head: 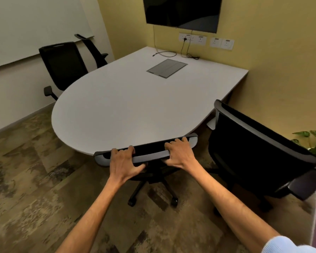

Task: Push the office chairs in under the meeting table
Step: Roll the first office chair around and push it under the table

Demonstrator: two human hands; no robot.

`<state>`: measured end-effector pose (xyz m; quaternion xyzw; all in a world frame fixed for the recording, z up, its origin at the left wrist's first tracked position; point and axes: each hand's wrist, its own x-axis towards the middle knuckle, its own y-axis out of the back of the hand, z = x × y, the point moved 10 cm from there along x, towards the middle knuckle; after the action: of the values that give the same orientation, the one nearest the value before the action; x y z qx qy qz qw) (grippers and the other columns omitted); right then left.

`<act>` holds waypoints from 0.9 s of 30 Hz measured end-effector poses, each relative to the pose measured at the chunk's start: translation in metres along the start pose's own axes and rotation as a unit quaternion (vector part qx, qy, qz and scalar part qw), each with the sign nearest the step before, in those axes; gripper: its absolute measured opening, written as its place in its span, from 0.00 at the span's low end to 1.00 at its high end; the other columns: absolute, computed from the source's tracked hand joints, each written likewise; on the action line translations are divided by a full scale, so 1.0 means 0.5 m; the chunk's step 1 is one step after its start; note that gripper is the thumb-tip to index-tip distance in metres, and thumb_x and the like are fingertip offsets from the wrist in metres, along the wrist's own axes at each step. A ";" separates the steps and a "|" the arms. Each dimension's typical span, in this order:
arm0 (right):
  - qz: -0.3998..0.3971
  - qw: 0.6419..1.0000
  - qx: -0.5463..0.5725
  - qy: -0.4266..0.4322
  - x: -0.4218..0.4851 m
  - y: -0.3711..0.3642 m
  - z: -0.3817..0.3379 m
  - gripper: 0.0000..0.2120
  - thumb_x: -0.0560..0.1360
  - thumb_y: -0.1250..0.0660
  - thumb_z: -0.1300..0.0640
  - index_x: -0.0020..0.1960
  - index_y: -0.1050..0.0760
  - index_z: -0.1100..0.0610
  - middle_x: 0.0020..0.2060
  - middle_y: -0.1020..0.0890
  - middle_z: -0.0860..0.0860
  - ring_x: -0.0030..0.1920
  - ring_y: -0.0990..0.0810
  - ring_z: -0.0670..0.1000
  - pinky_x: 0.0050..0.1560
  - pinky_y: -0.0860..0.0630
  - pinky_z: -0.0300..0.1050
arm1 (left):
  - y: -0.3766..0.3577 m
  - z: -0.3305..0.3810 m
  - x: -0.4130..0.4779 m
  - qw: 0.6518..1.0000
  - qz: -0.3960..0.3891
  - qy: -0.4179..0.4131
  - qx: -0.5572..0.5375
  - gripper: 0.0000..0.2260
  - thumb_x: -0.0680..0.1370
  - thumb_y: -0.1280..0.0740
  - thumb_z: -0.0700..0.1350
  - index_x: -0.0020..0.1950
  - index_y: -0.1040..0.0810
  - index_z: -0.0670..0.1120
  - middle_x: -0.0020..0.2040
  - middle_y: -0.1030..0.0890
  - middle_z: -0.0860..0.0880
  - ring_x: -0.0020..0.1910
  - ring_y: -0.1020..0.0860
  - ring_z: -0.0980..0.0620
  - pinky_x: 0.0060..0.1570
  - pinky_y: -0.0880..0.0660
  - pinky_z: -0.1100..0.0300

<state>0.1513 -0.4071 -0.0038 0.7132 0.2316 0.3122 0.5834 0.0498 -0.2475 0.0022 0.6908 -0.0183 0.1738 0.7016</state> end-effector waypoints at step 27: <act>0.108 0.876 -0.078 -0.464 -0.387 0.212 0.593 0.23 0.69 0.33 0.42 0.57 0.27 0.56 0.52 0.21 0.54 0.54 0.24 0.57 0.57 0.30 0.54 | -0.003 0.802 0.299 0.900 -0.027 -0.417 -0.123 0.25 0.70 0.31 0.60 0.59 0.27 0.46 0.57 0.24 0.47 0.56 0.27 0.47 0.56 0.27 0.53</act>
<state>0.2249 -0.7679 0.0288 0.7488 -0.1691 0.0238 0.6404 0.2763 -0.6061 0.0586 0.6083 -0.3117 -0.1528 0.7138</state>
